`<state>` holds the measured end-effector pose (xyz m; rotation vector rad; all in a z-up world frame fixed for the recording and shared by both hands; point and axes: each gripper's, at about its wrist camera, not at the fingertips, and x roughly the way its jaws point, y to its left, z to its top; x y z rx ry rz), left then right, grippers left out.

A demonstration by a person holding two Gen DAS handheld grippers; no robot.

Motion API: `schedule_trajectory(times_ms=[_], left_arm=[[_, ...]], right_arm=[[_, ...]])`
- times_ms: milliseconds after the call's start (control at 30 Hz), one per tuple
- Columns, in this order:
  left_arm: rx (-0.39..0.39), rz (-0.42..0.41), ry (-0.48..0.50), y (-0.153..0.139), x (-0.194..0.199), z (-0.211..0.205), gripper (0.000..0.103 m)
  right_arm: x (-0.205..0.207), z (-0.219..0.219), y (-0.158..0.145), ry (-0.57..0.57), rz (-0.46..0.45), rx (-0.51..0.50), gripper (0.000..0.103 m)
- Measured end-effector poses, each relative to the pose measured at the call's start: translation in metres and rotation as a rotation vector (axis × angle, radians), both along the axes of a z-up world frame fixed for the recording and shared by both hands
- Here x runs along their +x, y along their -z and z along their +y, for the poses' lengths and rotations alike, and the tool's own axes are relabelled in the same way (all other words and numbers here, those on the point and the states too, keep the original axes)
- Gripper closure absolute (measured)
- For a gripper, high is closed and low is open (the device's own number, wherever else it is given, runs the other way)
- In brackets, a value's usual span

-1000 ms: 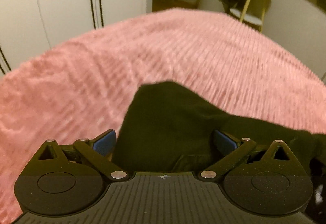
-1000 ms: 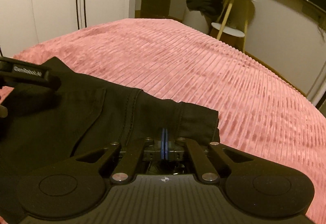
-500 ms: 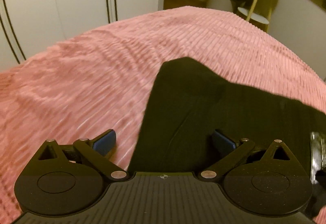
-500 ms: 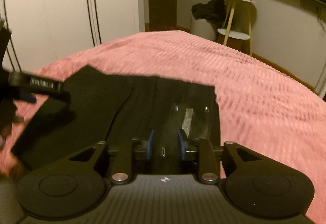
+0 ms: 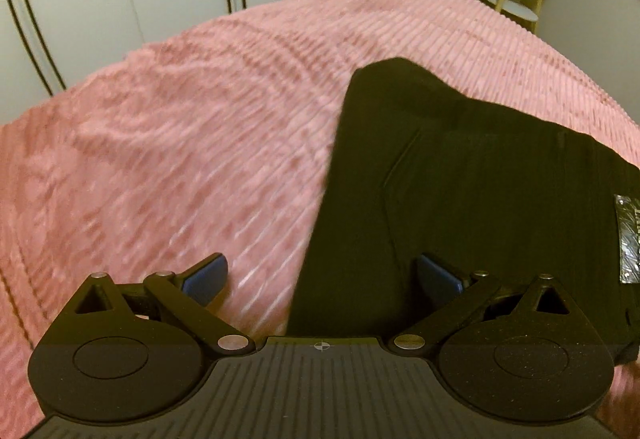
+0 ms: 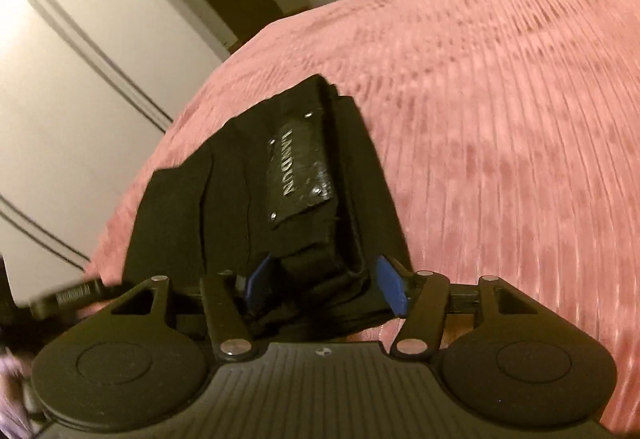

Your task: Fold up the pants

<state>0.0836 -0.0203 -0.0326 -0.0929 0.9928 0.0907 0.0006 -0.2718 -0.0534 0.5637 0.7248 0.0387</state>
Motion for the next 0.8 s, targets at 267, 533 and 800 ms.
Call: schedule_trajectory(times_ms=[267,533,800], left_arm=[[-0.023,0.034,0.023,0.001,-0.005,-0.003,0.000],[-0.190,0.068,0.001,0.003,-0.011,0.017,0.000],[-0.369,0.086,-0.071,0.011,-0.015,0.046,0.000]], right_arm=[[0.007,-0.016,0.019,0.011,0.029,0.166,0.037],[0.005,-0.020,0.019,0.016,-0.006,0.218,0.052],[0.017,-0.022,0.027,-0.002,0.017,0.258,0.044]])
